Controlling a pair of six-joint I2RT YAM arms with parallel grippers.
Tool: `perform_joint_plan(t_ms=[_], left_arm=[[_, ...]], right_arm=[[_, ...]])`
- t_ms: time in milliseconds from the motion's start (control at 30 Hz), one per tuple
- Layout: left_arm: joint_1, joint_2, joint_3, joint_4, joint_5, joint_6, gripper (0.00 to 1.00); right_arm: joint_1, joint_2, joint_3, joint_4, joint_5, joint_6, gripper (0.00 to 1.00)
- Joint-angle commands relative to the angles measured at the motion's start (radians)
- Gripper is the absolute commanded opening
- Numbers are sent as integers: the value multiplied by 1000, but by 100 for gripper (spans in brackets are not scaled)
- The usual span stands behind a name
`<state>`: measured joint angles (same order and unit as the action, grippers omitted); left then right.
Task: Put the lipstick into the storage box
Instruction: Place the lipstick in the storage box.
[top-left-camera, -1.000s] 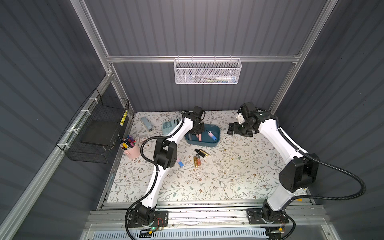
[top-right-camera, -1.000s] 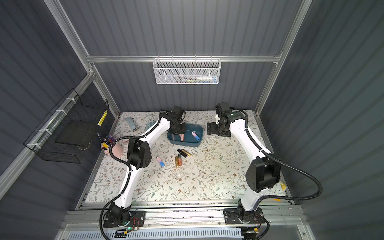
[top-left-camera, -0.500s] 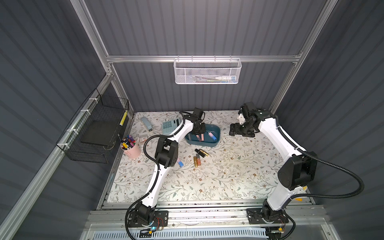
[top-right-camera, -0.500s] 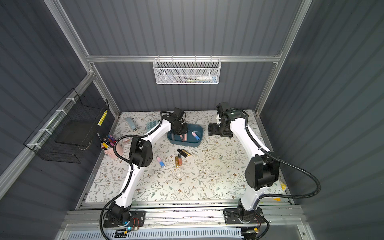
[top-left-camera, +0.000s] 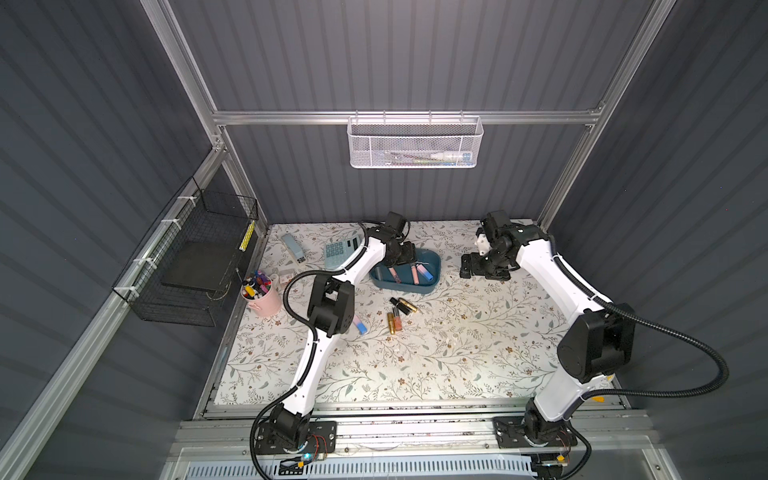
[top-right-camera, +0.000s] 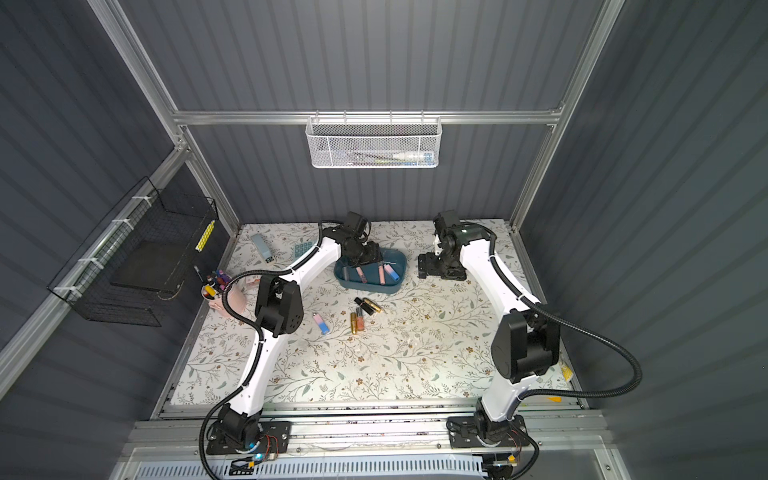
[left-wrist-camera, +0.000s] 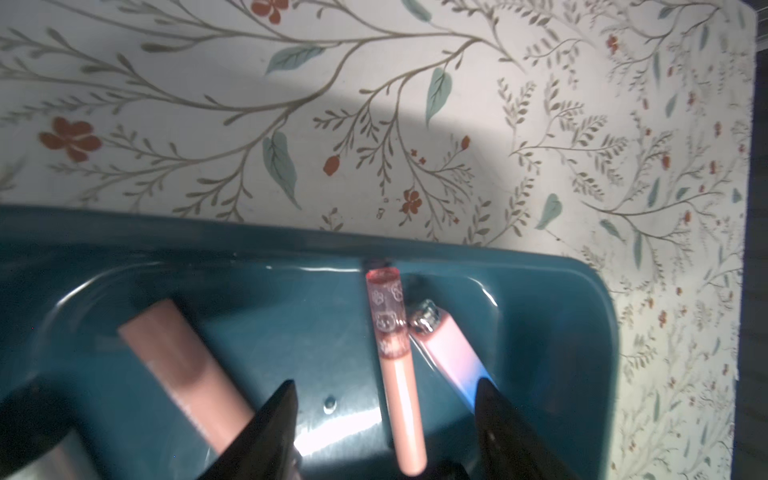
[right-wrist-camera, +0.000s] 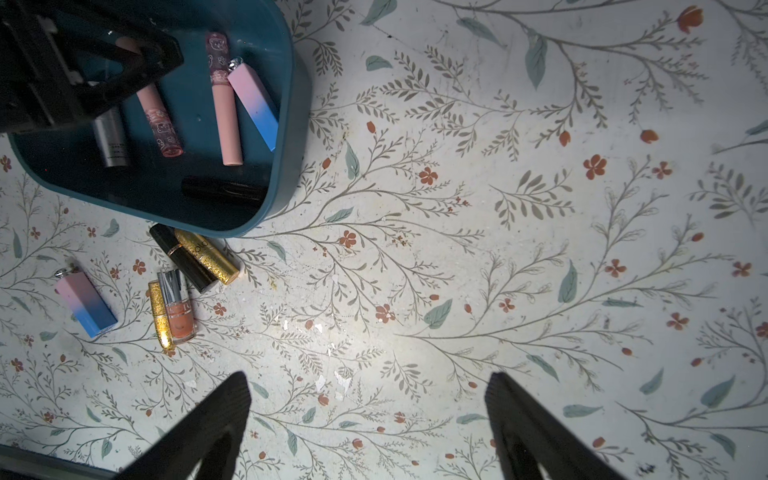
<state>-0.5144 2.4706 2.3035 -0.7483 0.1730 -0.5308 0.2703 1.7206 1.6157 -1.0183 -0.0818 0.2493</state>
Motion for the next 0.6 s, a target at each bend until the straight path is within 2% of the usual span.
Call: perform_joint_plan(t_ms=[0,200,367,567], left_arm=[[2,-149,-47,-39,-21,20,68],[2,-310,-200,-128,-103,24,67],[2,-485,-452,-124,-131,-17,64],[-24,-620,-703,-105,-124,-81,60]], right_arm=[[21,-33,-10,0,17,-34,89],[85,-16,-30,31,27,-43,87],[118,-25,-58,79,57,-11,87],[112,-32,-69,95,48,15,87]])
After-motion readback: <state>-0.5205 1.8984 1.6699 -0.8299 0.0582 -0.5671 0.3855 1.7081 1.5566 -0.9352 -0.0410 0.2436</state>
